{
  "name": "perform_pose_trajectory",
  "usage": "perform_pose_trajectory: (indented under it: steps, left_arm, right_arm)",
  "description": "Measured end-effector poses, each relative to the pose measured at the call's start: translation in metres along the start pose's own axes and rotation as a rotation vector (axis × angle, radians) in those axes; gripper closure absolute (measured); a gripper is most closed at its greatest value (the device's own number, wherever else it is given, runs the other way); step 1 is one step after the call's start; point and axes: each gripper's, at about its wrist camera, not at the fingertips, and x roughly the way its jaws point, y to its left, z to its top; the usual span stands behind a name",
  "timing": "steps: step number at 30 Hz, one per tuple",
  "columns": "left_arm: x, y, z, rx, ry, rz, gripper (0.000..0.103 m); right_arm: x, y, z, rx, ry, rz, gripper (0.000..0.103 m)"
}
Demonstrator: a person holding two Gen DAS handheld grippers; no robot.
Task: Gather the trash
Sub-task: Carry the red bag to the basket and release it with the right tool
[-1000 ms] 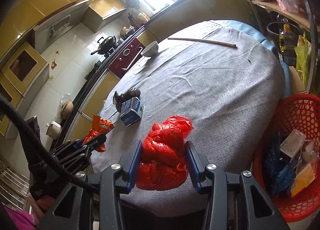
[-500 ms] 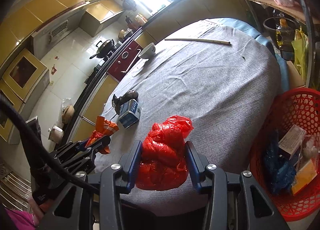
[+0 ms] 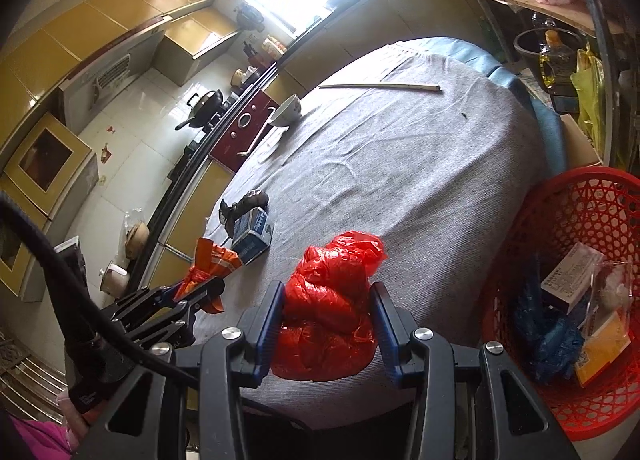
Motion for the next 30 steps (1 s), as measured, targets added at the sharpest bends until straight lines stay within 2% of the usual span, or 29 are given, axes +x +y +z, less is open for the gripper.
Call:
perform_pose_trajectory:
  steps: [30]
  left_arm:
    - [-0.003, -0.08, 0.034, 0.181, -0.039, -0.08, 0.076]
  right_arm:
    - [-0.051, -0.063, -0.001, 0.131, -0.093, -0.067, 0.057]
